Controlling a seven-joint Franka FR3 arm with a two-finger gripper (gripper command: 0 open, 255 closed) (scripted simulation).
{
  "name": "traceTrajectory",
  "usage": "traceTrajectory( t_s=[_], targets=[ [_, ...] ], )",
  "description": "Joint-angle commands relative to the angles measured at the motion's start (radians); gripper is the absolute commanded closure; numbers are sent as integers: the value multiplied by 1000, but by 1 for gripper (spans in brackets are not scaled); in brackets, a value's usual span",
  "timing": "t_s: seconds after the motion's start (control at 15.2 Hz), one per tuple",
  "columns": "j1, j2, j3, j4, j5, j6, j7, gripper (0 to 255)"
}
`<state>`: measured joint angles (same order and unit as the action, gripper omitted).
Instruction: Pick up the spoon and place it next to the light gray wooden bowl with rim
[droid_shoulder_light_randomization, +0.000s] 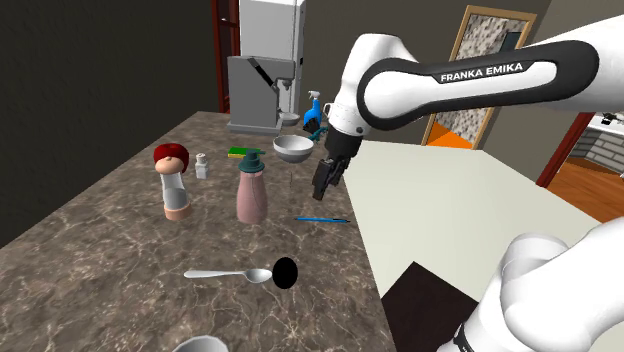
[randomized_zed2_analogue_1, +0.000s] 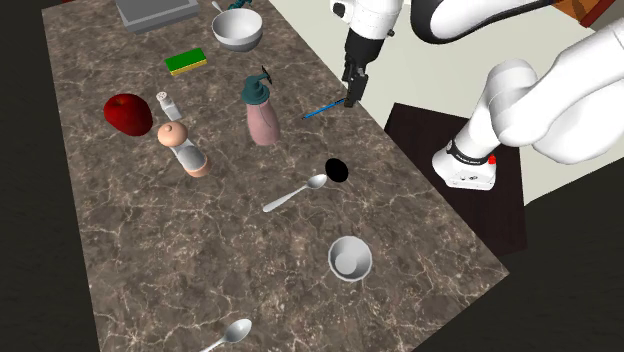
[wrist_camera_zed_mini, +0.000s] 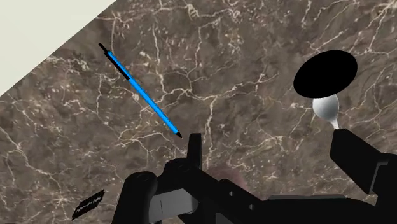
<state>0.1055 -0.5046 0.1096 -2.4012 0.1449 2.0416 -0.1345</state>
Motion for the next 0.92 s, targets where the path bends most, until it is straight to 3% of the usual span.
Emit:
traceTrajectory(
  t_s=[0.0,0.86],
  targets=[
    [22,42,20,-3,17,54,-3,0],
    [130,414,138,113,64,361,-38,0]
  ],
)
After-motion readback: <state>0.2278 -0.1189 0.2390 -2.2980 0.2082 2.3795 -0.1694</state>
